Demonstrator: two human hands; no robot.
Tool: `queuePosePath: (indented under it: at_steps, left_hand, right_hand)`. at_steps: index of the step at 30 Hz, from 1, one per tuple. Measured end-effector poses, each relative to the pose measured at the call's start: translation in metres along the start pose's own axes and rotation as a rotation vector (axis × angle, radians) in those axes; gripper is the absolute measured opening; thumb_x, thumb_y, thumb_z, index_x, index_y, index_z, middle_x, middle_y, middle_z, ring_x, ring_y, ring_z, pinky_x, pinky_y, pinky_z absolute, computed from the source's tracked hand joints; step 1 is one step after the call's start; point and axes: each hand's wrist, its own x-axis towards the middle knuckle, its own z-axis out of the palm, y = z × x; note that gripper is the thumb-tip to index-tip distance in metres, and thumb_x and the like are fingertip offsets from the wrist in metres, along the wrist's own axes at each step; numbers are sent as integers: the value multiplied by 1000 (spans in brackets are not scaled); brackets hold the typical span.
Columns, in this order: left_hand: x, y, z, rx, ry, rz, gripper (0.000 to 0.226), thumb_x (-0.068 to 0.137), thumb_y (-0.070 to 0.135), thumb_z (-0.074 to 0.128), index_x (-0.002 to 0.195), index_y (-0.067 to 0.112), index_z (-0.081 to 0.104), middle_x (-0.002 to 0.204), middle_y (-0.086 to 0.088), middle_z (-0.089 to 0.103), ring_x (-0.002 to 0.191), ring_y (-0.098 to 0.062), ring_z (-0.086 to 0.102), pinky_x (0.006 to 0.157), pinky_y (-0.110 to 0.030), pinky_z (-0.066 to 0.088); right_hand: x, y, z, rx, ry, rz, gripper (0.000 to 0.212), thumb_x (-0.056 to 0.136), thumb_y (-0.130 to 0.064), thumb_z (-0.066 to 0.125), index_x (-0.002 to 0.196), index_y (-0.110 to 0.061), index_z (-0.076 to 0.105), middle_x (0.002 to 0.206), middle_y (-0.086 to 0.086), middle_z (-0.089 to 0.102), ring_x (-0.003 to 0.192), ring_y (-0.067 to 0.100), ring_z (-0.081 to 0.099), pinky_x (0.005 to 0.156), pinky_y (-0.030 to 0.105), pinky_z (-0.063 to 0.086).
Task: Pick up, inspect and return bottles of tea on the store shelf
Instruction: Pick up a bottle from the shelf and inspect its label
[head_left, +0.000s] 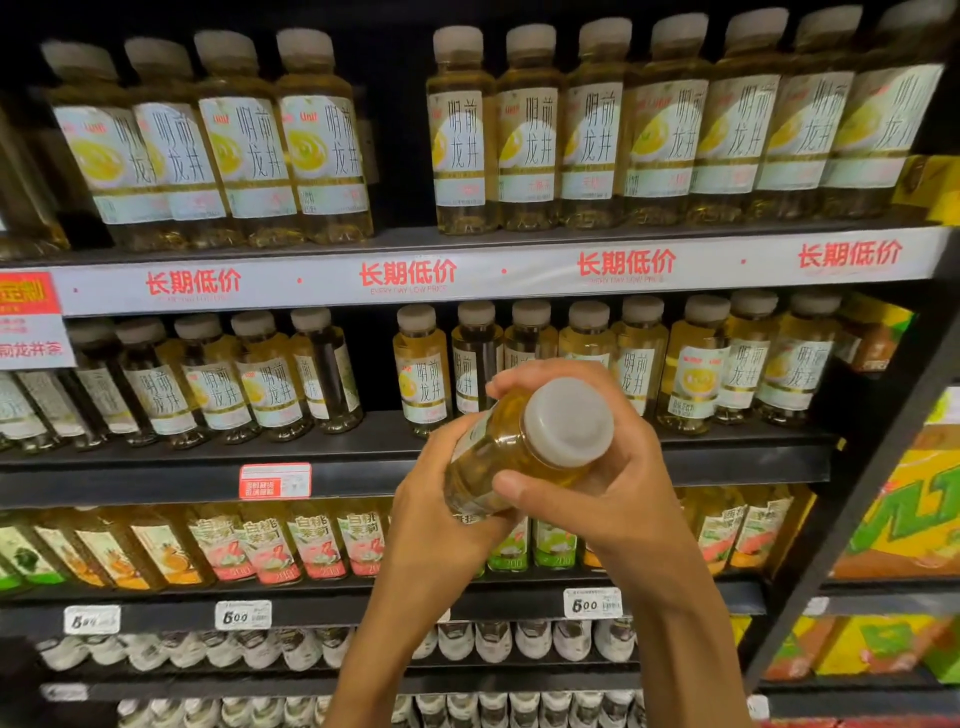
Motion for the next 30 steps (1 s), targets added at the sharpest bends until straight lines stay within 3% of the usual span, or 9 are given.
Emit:
queuePosePath:
  at_steps: [4,9,11,15,19,22,26,28,30]
  left_hand:
    - [1,0,-11,-72,-147,-64,63,61,13,85,118,23,61,105,5,72,98,-11,68,77,-16,52]
    - [-7,0,-13,-127,-302,-182,57,57,33,86,110,40,65,110,8,72,104,-10,67,91,-26,51]
    - [-9,-1,-11,-169,-330,-233,57,56,34,85,110,37,66,111,9,72,106,-10,66,90,-24,51]
    - [-13,1,-4,-342,-299,-277,61,65,40,78,121,35,54,118,17,67,111,-2,62,84,-12,49]
    - [-12,4,6,-375,-189,-322,69,65,77,60,123,42,53,119,17,67,112,-4,62,87,-22,53]
    - [-10,2,6,-442,-134,-354,83,64,85,52,121,25,62,106,-7,72,92,-23,70,82,-39,56]
    - [-8,7,7,-635,-245,-310,65,80,76,43,112,25,68,87,-15,72,64,-24,68,63,-33,56]
    - [-7,8,14,-593,-222,-307,62,79,73,40,110,28,70,89,-12,74,68,-24,71,66,-32,56]
    - [-5,9,19,-517,-117,-318,62,78,74,43,112,29,69,99,-5,75,88,-19,72,75,-28,56]
  right_hand:
    - [5,4,-6,46,30,43,48,75,-15,71,120,-19,55,117,3,63,113,21,60,89,32,52]
    - [12,5,-10,262,52,172,55,79,-41,71,124,-15,51,115,3,68,108,23,65,87,33,53]
    - [19,4,-9,275,54,224,44,84,-32,67,121,-14,54,109,4,71,101,22,67,83,31,54]
    - [31,6,-7,224,91,265,32,83,-27,63,113,-16,62,105,7,72,101,23,67,85,32,55]
    - [37,8,-5,166,157,271,29,84,-31,64,111,-20,64,108,4,72,105,19,66,89,33,54]
    - [41,8,-10,204,165,259,27,87,-35,59,109,-22,67,108,6,72,103,19,66,90,33,53]
    - [45,7,-15,380,88,280,39,85,-43,55,111,-17,68,106,12,71,103,27,67,93,40,51]
    - [47,8,-15,414,62,286,43,89,-43,50,115,-12,65,102,13,72,100,28,68,91,41,53]
    - [50,7,-17,374,82,264,41,90,-43,50,110,-12,68,97,13,72,97,27,69,88,37,55]
